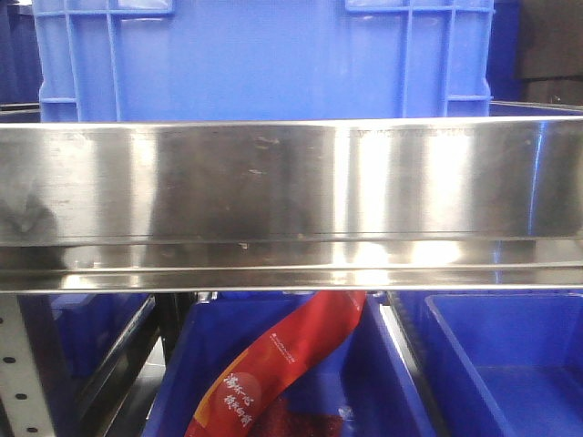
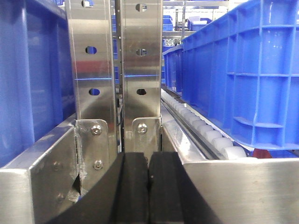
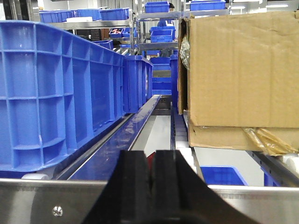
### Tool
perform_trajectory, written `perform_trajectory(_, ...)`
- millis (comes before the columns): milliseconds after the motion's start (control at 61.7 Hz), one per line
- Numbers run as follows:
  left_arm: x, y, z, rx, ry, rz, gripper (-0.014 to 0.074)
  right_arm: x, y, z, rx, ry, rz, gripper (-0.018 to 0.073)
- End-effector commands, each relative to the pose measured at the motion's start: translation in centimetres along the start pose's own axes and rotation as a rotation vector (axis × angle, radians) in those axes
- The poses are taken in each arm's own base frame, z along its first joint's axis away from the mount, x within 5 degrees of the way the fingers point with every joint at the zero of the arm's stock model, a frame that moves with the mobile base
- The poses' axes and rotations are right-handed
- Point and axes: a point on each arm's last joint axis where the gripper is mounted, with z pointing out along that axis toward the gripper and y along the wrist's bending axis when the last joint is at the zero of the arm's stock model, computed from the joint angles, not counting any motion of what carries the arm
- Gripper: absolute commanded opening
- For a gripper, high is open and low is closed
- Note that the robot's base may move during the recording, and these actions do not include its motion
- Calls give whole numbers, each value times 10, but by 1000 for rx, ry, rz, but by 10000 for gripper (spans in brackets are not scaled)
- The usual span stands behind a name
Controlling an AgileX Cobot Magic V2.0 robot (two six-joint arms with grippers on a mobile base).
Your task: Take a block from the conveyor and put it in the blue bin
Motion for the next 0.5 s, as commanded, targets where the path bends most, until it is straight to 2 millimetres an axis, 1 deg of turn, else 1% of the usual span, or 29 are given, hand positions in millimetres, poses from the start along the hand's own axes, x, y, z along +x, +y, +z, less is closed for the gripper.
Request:
perform_trajectory(0, -3, 0, -1, 6, -32, 1, -111, -2, 0, 0, 2, -28, -6, -160)
perform_trajectory(486, -3, 0, -1, 6, -32, 1, -111, -2, 0, 0, 2, -28, -6, -162)
